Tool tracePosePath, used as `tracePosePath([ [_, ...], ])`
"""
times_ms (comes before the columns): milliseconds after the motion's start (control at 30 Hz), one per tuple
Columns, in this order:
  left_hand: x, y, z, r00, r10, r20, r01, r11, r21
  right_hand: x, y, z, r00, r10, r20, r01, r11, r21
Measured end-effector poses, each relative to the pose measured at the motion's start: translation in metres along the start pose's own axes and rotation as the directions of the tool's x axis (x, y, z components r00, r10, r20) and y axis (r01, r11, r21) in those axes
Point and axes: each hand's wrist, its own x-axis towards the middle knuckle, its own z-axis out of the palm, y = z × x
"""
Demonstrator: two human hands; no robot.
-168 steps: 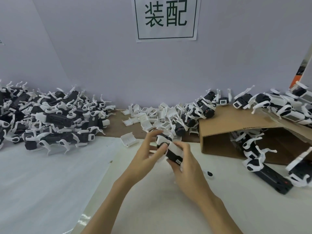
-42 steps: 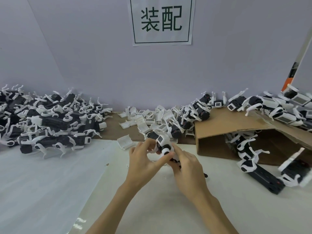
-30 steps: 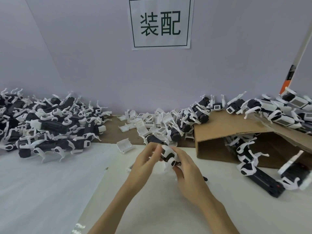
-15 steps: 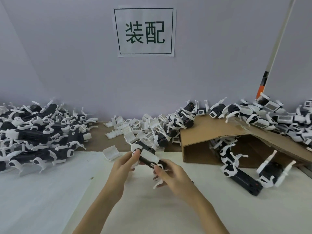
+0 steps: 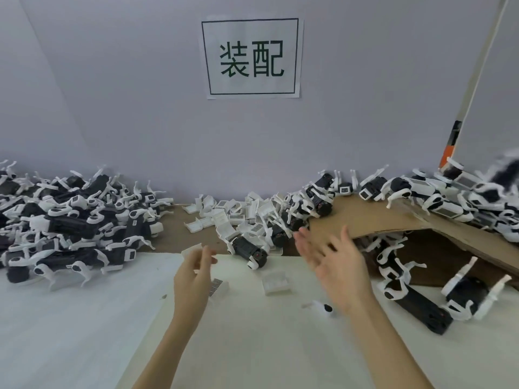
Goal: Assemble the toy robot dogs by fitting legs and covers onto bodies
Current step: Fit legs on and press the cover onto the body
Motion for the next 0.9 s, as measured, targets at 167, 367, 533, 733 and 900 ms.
tracePosePath([
  [167,0.009,-0.020,0.004,0.989,0.128,-0.072,-0.088,0.906,0.414,-0.004,0.048,-0.013,0.984,0.120,-0.132,-0.127,0.991,-0.044],
  [367,0.088,-0.029,-0.031,0.984,0.171,-0.041,-0.034,0.410,0.911,-0.003,0.056,-0.011,0.979,0.159,-0.127,-0.173,0.979,-0.111],
  [533,0.132,-0.045,-0.079,0.988,-0.121,-0.097,0.099,0.013,0.995,-0.002,0.054,-0.008,0.980,0.155,-0.123,-0.171,0.975,-0.139],
  [733,0.138,-0.053,-0.099,0.999,0.009,0.050,-0.051,0.124,0.991,-0.003,0.055,-0.004,0.981,0.146,-0.130,-0.164,0.976,-0.143],
  [900,0.126,-0.041,-0.082,0.955,0.211,0.207,-0.273,0.358,0.893,-0.005,0.058,-0.004,0.979,0.158,-0.126,-0.177,0.971,-0.159],
])
